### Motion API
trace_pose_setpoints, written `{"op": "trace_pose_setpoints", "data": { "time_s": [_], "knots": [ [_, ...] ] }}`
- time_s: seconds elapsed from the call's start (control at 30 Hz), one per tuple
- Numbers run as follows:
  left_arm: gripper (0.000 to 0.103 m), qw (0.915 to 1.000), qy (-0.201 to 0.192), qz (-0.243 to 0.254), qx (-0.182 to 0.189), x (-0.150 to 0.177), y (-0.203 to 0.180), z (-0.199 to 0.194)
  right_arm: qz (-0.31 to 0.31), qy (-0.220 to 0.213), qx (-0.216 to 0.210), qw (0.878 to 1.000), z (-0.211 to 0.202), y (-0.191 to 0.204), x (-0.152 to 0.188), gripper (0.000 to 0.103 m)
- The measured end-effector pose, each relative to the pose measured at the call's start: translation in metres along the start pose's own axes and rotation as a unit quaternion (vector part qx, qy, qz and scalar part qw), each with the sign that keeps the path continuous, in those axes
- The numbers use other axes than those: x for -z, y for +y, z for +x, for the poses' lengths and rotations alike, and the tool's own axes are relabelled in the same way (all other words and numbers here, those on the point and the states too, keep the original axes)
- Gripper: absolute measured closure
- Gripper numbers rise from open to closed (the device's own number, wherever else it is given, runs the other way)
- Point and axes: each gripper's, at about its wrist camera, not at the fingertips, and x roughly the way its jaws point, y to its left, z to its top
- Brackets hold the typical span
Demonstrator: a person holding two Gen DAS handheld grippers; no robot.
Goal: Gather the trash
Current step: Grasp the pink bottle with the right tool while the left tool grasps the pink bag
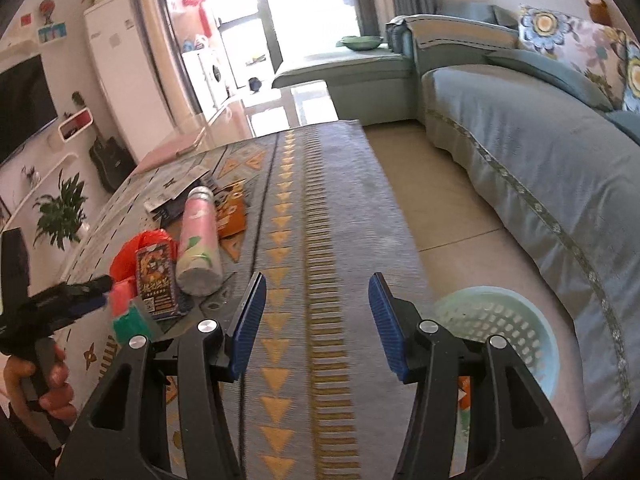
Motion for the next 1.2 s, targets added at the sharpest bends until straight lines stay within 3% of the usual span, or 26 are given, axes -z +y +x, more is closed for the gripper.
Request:
{"op": "trace_pose_setpoints", "data": {
  "time_s": [0.1,0.17,0.27,0.3,0.33,0.37,0.43,0.6,0.67,0.7,0.73,0.9,1.1,1.2],
  "knots": [
    [0.033,0.9996,0.007,0.014,-0.023,0.004,-0.005,0.009,-0.006,0.004,-0.008,1.000,0.008,0.013,-0.001,0.053],
    [0.043,0.9993,0.019,0.014,-0.028,0.007,-0.002,0.016,-0.012,0.008,-0.016,1.000,0.011,0.021,-0.001,0.053],
    [0.048,0.9992,0.028,0.007,-0.029,0.008,0.002,0.022,-0.024,0.011,-0.030,0.999,0.016,0.037,0.000,0.053],
    [0.052,0.9993,0.027,0.006,-0.024,0.007,0.002,0.022,-0.028,0.013,-0.035,0.999,0.017,0.041,0.000,0.053],
    [0.064,0.9997,0.024,0.002,-0.008,0.007,0.002,0.022,-0.035,0.016,-0.043,0.998,0.020,0.048,0.002,0.053],
    [0.067,0.9998,0.022,0.000,-0.004,0.007,0.002,0.021,-0.043,0.019,-0.050,0.998,0.022,0.055,0.004,0.053],
    [0.069,0.9997,0.013,0.011,-0.020,0.008,-0.002,0.017,-0.060,0.023,-0.062,0.996,0.026,0.068,0.005,0.053],
    [0.070,0.9997,-0.017,0.010,-0.017,0.005,-0.002,0.004,-0.102,0.019,-0.060,0.993,0.061,0.104,-0.014,0.053],
    [0.070,0.9995,-0.029,-0.003,-0.010,0.002,0.002,-0.003,-0.099,0.029,-0.056,0.993,0.079,0.111,-0.021,0.064],
    [0.070,0.9993,-0.036,-0.008,-0.005,0.001,0.004,-0.007,-0.097,0.038,-0.059,0.993,0.091,0.113,-0.025,0.075],
    [0.070,0.9989,-0.046,-0.009,-0.003,0.000,0.004,-0.013,-0.092,0.052,-0.066,0.992,0.105,0.115,-0.029,0.075],
    [0.070,0.9979,-0.063,-0.013,0.008,-0.003,0.004,-0.023,-0.070,0.080,-0.093,0.990,0.136,0.118,-0.041,0.074],
    [0.070,0.9980,-0.061,-0.006,0.013,-0.004,-0.001,-0.023,-0.083,0.108,-0.085,0.987,0.153,0.127,-0.048,0.060],
    [0.070,0.9979,-0.063,-0.004,0.013,-0.003,-0.002,-0.023,-0.062,0.136,-0.106,0.983,0.167,0.124,-0.048,0.056]
  ]
}}
